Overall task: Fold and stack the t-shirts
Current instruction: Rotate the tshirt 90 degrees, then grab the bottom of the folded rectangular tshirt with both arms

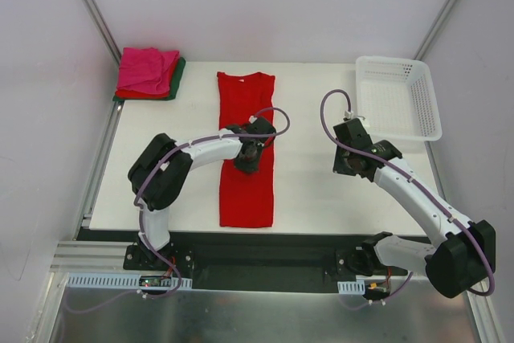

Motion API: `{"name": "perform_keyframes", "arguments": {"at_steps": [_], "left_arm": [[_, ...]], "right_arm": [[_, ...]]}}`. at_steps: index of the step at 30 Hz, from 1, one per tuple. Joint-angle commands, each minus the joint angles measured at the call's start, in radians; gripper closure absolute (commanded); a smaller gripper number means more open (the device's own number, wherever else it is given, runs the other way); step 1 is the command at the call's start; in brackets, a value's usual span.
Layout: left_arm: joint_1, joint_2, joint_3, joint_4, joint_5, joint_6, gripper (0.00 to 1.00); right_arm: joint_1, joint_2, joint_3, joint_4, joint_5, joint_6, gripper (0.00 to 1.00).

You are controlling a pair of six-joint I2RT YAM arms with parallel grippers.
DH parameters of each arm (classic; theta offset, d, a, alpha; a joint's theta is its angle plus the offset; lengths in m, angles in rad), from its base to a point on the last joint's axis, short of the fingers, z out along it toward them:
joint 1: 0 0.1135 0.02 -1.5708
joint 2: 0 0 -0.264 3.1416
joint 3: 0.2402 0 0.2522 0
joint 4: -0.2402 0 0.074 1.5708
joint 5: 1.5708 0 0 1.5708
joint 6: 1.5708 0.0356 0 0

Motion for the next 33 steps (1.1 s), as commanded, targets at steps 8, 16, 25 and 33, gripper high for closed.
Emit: {"name": "perform_keyframes", "arguments": {"at_steps": [8,16,25,33], "left_arm": [[-0.073,-0.042,-0.001,-0.014,-0.006,-0.062,0.92],[-0.067,-0.370,-0.016,-0.065,-0.135,-0.034,0.47],[-0.077,-0.654,-0.333,-0.104,-0.068,-0.235,0.43],[-0.096,-1.007,-0.629,-0.057,-0.021,-0.425,0.37]], "right_arm": [[0.006,-0.022,-0.014,-0.013,0.029,0.004,0.99],[0.007,-0.010,-0.008,0.007,0.012,-0.010,0.96],[0.072,-0.064,-0.165,0.126,-0.176,0.004,0.83],[0.161,-0.144,-0.403,0.450,-0.523,0.107,0.54]]}}
